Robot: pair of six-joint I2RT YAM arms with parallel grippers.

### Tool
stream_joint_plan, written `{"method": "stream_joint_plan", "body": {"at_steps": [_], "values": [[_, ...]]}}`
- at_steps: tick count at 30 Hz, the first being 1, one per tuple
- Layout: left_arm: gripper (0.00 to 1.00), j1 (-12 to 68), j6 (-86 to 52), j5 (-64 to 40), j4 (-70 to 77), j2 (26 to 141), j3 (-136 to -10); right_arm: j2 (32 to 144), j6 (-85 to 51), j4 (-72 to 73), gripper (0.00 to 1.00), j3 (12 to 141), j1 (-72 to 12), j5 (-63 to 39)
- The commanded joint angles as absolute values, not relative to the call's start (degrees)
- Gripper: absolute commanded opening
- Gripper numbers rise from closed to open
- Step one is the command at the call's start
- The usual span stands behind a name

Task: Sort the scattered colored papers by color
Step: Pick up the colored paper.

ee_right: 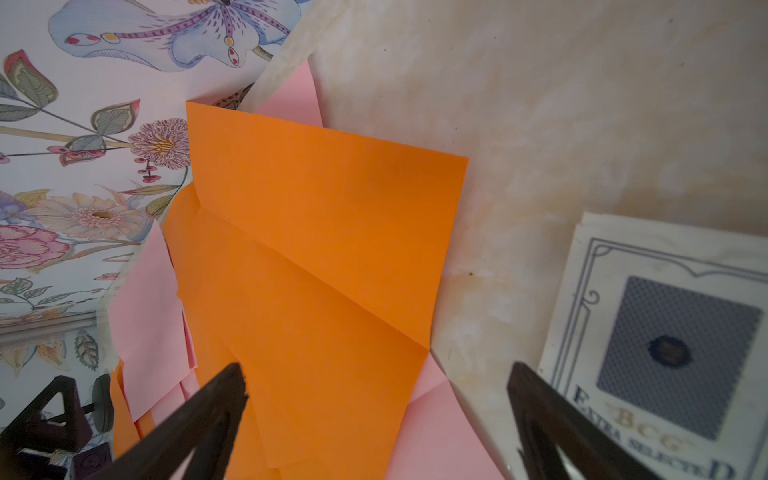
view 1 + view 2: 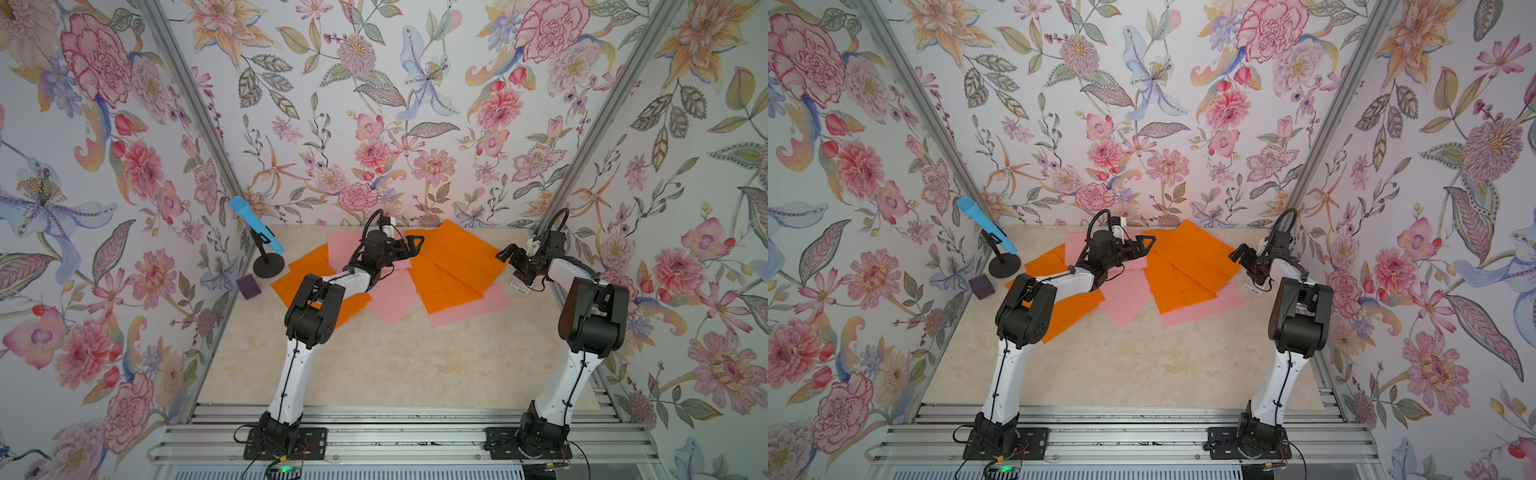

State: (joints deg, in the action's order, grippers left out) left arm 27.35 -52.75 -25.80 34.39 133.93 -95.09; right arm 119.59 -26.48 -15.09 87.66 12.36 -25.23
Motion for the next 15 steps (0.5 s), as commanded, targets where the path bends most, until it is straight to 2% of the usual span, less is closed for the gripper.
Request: {"method": "stream_joint_plan", "body": {"at_steps": [1,8,15], "values": [[1.00,28.5,-56.7,-27.5,39.6,136.2,-97.8,122.4,-24.6,-17.5,1.00,91.2,11.8,-24.4],[1.00,30.3,-60.8,-26.3,44.4,138.8,-97.4,127.2,-24.8,-17.1,0.99,96.3,11.5,-22.7],[1.00,31.2,-63.7,-25.2,46.5,140.2,-96.3,132.6,-28.0,-14.4,0.97,100.3,12.0,-27.4]]}}
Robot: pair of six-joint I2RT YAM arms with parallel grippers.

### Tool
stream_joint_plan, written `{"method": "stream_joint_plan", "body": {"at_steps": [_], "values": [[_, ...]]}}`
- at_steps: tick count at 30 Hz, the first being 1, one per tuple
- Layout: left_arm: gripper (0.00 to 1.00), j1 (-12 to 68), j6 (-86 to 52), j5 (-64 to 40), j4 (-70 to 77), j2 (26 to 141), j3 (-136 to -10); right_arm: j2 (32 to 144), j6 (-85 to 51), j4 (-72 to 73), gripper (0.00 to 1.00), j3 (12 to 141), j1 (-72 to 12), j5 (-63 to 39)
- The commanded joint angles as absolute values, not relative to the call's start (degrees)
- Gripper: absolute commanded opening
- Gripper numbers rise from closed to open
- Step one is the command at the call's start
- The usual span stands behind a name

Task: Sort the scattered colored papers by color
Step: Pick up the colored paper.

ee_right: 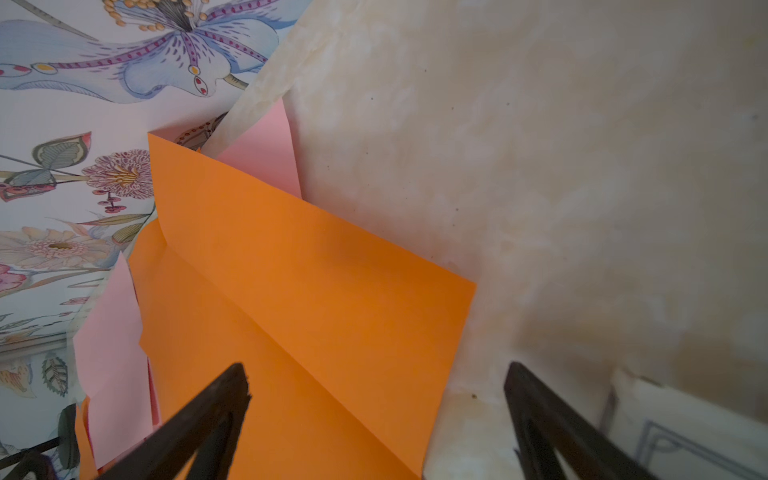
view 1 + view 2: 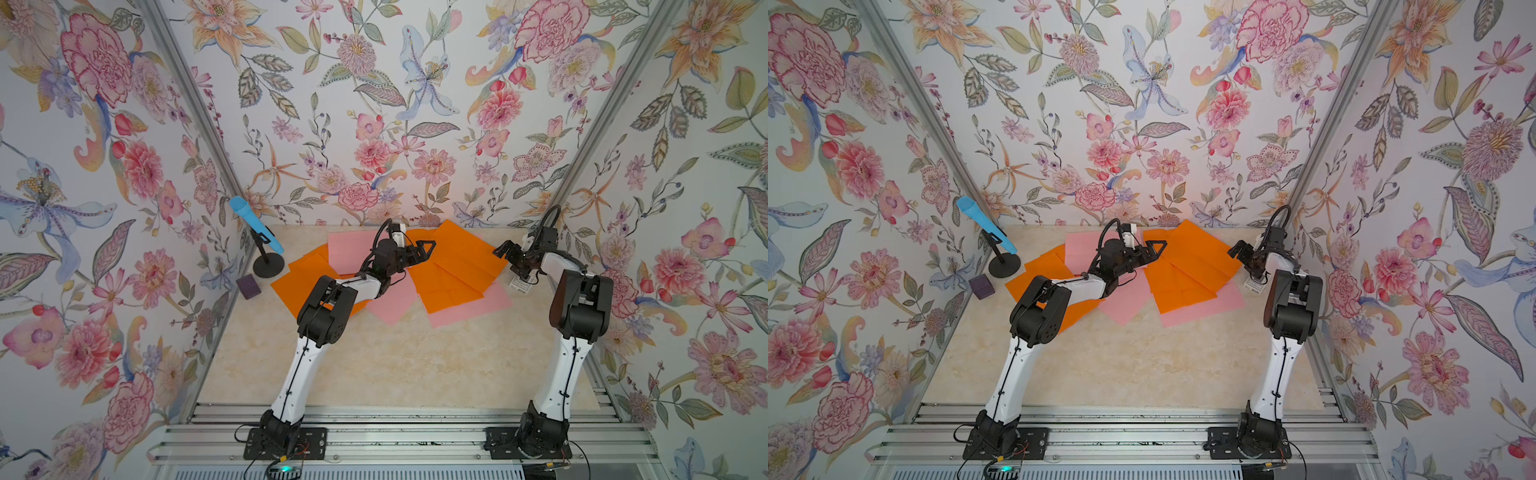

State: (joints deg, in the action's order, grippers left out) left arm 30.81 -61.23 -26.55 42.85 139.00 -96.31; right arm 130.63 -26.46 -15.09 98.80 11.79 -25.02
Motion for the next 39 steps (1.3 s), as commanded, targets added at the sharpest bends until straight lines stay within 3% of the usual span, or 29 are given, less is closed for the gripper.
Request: {"method": "stream_joint_plan", "body": {"at_steps": [1,6,18,22,30,39], "values": [[1.00,31.2,-63.9,-25.2,46.9,140.3,-96.0,133.0,-28.8,-13.0,0.95,100.1,12.0,-29.1],[1.00,31.4,-66.1,-25.3,48.8,141.3,-95.0,133.8,-32.0,-6.7,0.87,99.2,11.9,-33.2],[1.00,31.7,-69.0,-27.3,53.3,139.4,-89.2,131.7,-35.8,1.9,0.33,95.7,12.1,-36.9],[1.00,31.6,-69.9,-27.9,54.1,136.2,-85.2,130.8,-35.2,0.8,0.21,95.7,12.2,-37.3],[1.00,32.3,-79.7,-26.4,63.8,131.4,-74.1,124.6,-37.9,1.0,0.19,91.6,10.9,-37.6],[1.00,34.4,-87.9,-20.5,69.9,133.1,-73.4,115.0,-44.3,4.0,0.10,85.8,7.3,-36.7]]}}
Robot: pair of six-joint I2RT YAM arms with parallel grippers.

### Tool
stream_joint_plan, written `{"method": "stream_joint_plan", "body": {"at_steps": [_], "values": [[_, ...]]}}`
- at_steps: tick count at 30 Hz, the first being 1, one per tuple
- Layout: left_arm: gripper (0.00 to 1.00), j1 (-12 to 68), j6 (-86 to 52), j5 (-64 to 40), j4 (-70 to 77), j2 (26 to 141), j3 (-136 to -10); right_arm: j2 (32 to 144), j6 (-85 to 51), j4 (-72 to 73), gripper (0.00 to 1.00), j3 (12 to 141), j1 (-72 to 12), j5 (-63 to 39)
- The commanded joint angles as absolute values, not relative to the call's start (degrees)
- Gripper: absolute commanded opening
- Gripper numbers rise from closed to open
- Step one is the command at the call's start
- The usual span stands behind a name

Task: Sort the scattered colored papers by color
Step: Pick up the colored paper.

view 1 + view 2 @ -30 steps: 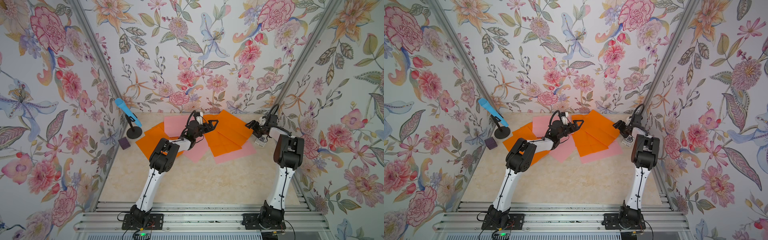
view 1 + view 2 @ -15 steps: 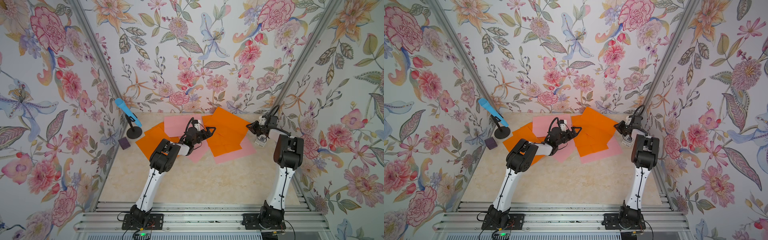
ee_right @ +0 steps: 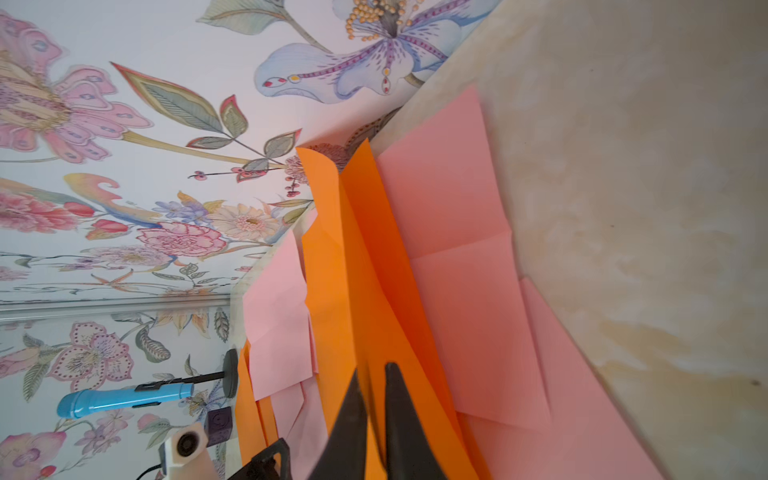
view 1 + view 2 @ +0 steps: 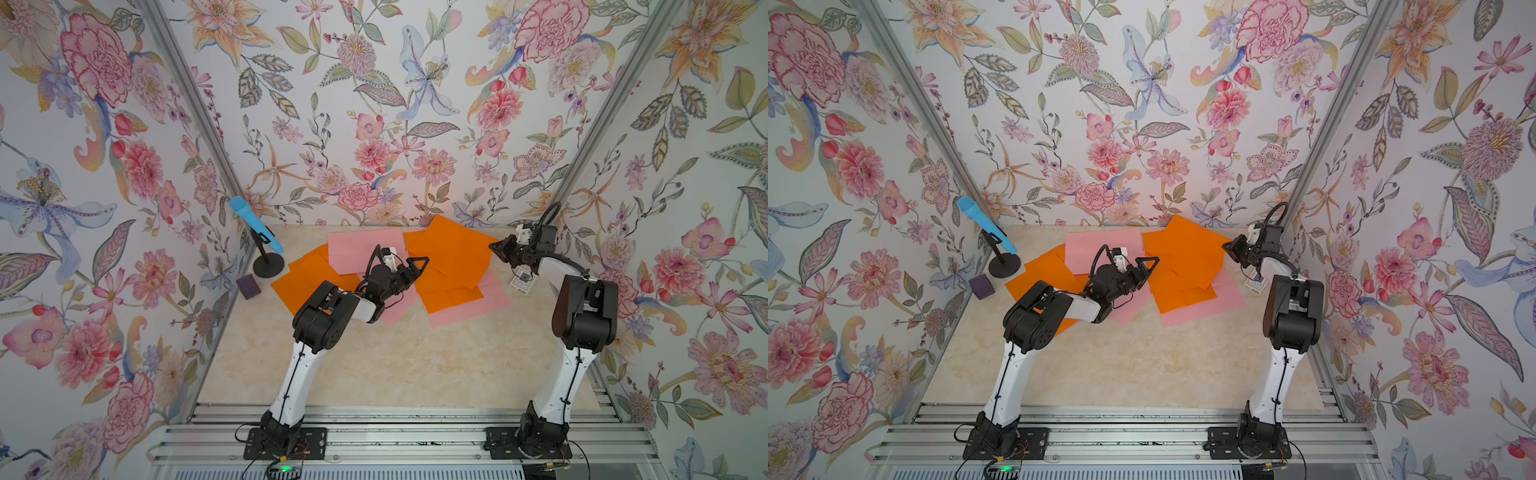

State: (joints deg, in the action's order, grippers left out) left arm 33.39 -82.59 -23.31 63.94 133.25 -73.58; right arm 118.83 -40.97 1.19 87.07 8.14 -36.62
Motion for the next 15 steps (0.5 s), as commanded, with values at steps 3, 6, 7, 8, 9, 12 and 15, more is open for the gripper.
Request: {"method": "stream_joint_plan", "body": {"at_steps": [3,6,7,8,9,12,15], "values": [[1.00,35.3,-91.2,-19.0,71.9,133.7,-73.4,112.6,-47.7,5.7,0.05,85.3,7.0,-37.6],[1.00,36.1,-92.3,-17.5,69.4,132.5,-72.6,109.8,-50.4,7.5,0.03,85.3,6.3,-37.4],[1.00,36.5,-92.5,-16.6,69.2,131.7,-71.8,109.1,-51.1,7.7,0.03,85.7,5.9,-37.5],[1.00,36.8,-92.7,-15.5,69.6,131.2,-71.1,108.4,-51.3,7.4,0.03,86.3,5.6,-37.5],[1.00,37.1,-93.5,-14.6,69.6,130.7,-70.5,107.6,-51.8,7.1,0.03,86.8,5.4,-37.4],[1.00,38.1,-96.1,-13.0,70.2,130.1,-70.0,105.1,-53.9,8.1,0.03,86.8,4.9,-36.5],[1.00,39.0,-98.1,-10.0,73.2,130.7,-70.1,102.9,-55.4,8.0,0.03,87.1,4.6,-36.3]]}}
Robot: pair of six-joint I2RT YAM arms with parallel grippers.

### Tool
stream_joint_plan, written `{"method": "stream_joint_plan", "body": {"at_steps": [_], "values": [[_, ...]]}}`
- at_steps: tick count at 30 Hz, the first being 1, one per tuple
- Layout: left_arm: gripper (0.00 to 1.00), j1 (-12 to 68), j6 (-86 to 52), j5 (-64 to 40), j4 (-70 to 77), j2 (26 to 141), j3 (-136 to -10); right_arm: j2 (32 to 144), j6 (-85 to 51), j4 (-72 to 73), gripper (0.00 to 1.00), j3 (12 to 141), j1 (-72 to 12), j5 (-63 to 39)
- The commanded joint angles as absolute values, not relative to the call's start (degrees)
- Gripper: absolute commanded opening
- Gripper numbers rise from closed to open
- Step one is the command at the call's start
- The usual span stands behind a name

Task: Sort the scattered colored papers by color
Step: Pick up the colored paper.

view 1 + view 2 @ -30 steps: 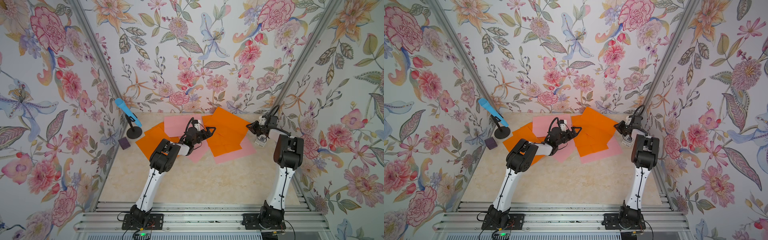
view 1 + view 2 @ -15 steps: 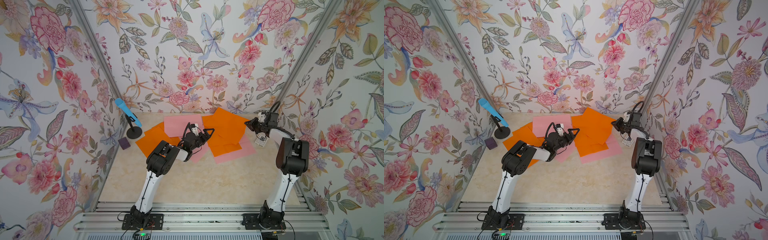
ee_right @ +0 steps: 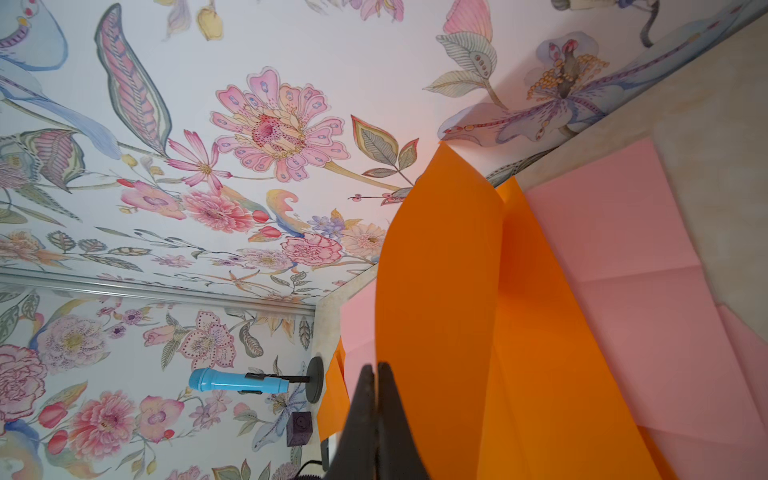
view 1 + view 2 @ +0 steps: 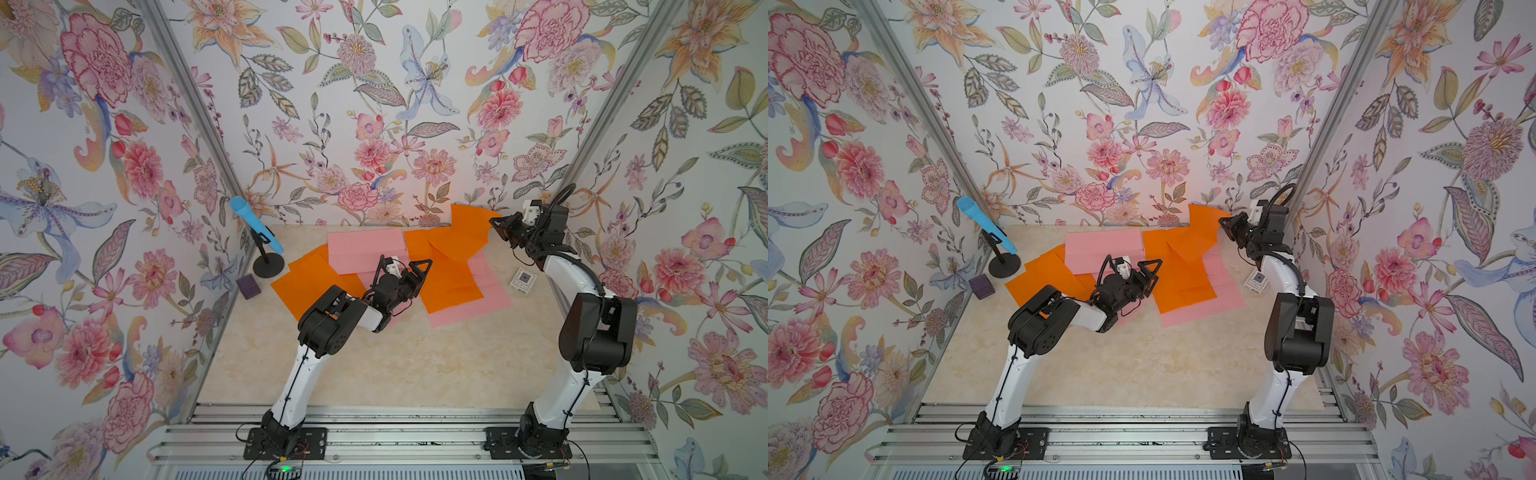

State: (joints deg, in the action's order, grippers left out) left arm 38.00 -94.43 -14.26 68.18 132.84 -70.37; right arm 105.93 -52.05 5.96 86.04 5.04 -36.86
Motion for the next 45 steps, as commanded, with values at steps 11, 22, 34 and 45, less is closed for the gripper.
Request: {"method": "stream_joint_plan", "body": {"at_steps": [11,22,34,45], "values": [[1.00,41.1,-110.2,-6.0,81.9,142.0,-84.8,94.5,-56.3,9.0,0.04,81.0,3.4,-36.6],[1.00,42.4,-121.0,-15.3,80.4,142.3,-87.8,91.4,-56.3,11.8,0.05,77.2,4.7,-40.2],[1.00,45.1,-130.7,-18.2,81.3,147.3,-94.7,86.8,-56.6,13.4,0.06,72.3,5.3,-44.0],[0.77,44.9,-131.8,-16.6,84.9,152.0,-99.6,78.0,-53.6,10.0,0.08,65.4,7.8,-46.6]]}}
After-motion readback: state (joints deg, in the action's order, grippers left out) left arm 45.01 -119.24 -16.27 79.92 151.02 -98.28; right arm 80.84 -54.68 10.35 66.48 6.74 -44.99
